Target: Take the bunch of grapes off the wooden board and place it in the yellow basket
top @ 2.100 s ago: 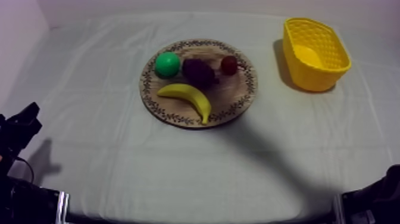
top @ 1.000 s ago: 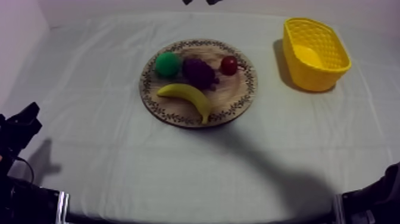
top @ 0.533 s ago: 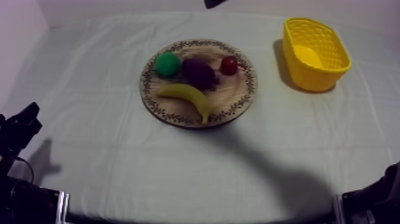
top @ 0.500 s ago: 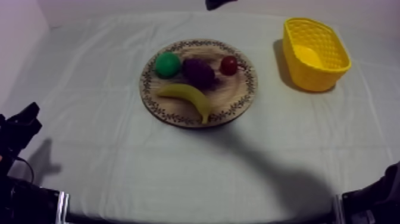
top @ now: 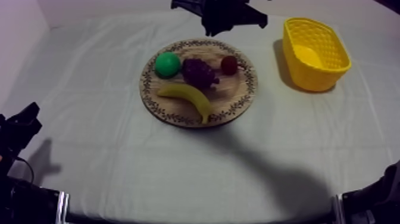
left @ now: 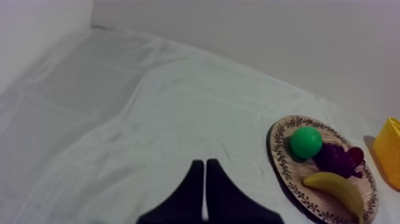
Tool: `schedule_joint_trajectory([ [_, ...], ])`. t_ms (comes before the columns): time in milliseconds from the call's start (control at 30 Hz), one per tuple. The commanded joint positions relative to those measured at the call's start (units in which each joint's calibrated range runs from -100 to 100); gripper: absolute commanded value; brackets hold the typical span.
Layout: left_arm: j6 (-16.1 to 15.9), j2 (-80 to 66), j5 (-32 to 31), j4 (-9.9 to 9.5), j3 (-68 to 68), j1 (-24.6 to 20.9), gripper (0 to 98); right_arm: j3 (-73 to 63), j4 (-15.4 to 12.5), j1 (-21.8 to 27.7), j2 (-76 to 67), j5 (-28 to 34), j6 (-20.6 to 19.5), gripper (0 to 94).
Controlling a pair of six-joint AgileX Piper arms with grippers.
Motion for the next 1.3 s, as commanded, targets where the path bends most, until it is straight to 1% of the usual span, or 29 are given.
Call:
schedule_joint_trajectory([
  [0, 0.0, 0.0, 0.0, 0.01, 0.0, 0.0, 0.1, -0.2, 0.0, -0.1, 0.0, 0.0, 0.3, 1.6],
  [67, 0.0, 0.0, 0.0, 0.01, 0.0, 0.0, 0.1, -0.4, 0.0, -0.2, 0.0, -0.1, 0.6, 2.8],
  [200, 0.0, 0.0, 0.0, 0.01, 0.0, 0.0, 0.1, -0.5, -0.3, -0.2, 0.0, -0.3, 1.1, 14.1],
  [233, 0.0, 0.0, 0.0, 0.01, 0.0, 0.0, 0.1, -0.4, -0.4, -0.2, 0.0, -0.5, 1.3, 19.1],
  [333, 0.0, 0.0, 0.0, 0.01, 0.0, 0.0, 0.1, 0.5, -0.9, -0.3, 0.0, -1.3, 1.8, 42.4],
  [400, 0.0, 0.0, 0.0, 0.01, 0.0, 0.0, 0.1, 1.2, -1.2, -0.5, 0.1, -1.9, 2.2, 54.9],
  [467, 0.0, 0.0, 0.0, 0.01, 0.0, 0.0, 0.1, 1.7, -1.1, -0.6, 0.3, -2.4, 2.3, 63.5],
  [567, 0.0, 0.0, 0.0, 0.01, 0.0, 0.0, 0.1, 1.9, -0.8, -0.8, 0.5, -2.9, 2.4, 71.3],
  [667, 0.0, 0.0, 0.0, 0.01, 0.0, 0.0, 0.1, 1.7, -0.5, -0.9, 0.8, -3.1, 2.5, 75.1],
  [767, 0.0, 0.0, 0.0, 0.01, 0.0, 0.0, 0.1, 1.5, -0.3, -0.9, 1.1, -3.3, 2.8, 76.7],
  [1033, 0.0, 0.0, 0.0, 0.01, 0.0, 0.0, 0.1, 1.9, -0.3, -0.1, 2.7, -6.0, 3.6, 76.8],
  [1267, 0.0, 0.0, 0.0, 0.01, 0.0, 0.0, 0.1, 3.2, -0.5, 1.0, 6.8, -10.2, 4.4, 75.8],
])
